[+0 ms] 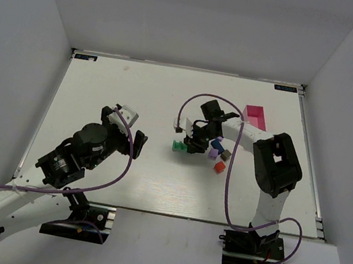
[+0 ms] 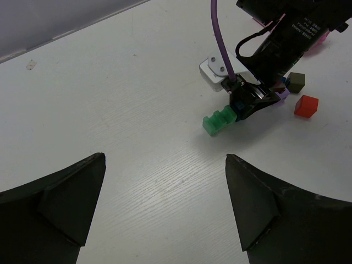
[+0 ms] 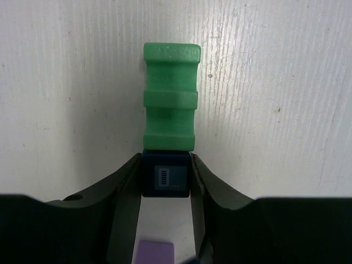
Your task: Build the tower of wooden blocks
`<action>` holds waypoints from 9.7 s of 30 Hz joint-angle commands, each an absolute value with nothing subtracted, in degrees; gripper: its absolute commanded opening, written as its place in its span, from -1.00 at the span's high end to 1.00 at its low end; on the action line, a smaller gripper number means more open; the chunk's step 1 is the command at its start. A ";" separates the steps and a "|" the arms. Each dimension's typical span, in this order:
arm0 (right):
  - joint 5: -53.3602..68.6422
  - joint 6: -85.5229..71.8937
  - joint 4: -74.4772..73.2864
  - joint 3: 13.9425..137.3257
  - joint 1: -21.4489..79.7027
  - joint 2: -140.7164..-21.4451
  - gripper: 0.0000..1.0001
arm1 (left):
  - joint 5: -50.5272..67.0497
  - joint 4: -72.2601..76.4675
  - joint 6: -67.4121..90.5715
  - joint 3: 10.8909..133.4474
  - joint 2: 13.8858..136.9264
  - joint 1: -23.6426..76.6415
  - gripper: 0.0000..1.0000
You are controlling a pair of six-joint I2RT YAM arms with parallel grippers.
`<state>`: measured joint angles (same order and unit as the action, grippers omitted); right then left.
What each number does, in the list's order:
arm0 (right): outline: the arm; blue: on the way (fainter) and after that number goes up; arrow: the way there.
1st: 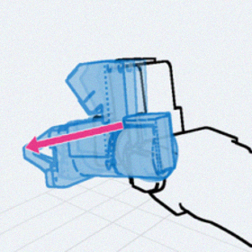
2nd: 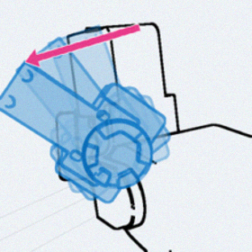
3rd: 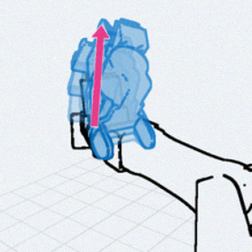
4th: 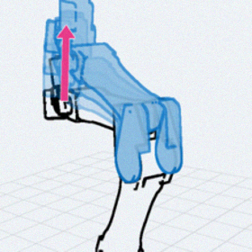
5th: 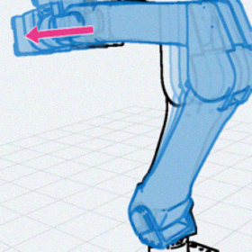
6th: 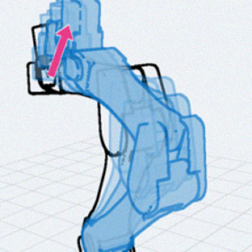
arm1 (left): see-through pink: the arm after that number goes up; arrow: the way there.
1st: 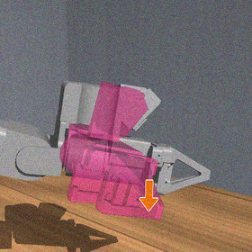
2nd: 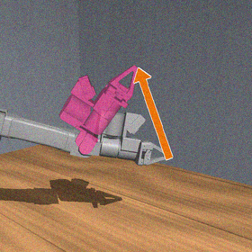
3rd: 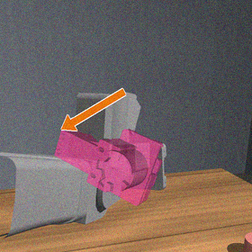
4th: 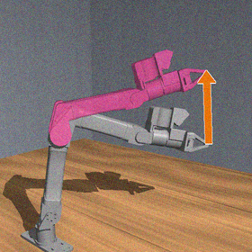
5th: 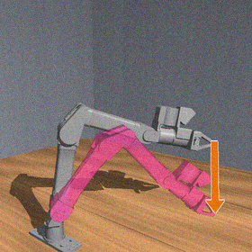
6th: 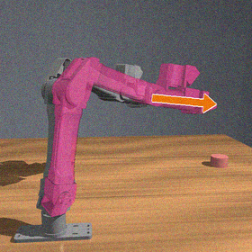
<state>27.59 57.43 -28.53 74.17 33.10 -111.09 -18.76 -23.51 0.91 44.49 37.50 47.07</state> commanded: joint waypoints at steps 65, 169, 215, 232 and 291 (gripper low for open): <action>15.04 35.31 -15.13 65.13 26.55 -86.93 -0.81 | -16.27 -18.90 1.76 42.63 38.58 46.32 -0.99; 31.20 63.46 -37.44 74.17 28.21 -96.58 1.00 | -11.25 -23.12 1.23 46.41 51.33 46.32 -0.72; 19.43 45.18 -34.10 87.72 42.80 -110.74 1.00 | -11.78 -23.12 0.70 46.41 49.04 46.32 -0.72; 18.19 46.31 -34.45 89.39 42.98 -112.32 0.96 | -11.78 -23.12 0.70 45.88 49.04 46.32 -0.72; 18.19 50.62 -36.74 90.44 42.80 -114.08 0.77 | -11.78 -23.12 0.18 45.88 49.04 46.32 -0.72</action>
<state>17.91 49.84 -36.03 88.40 42.76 -113.84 -11.33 -23.92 0.43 46.19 50.17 46.59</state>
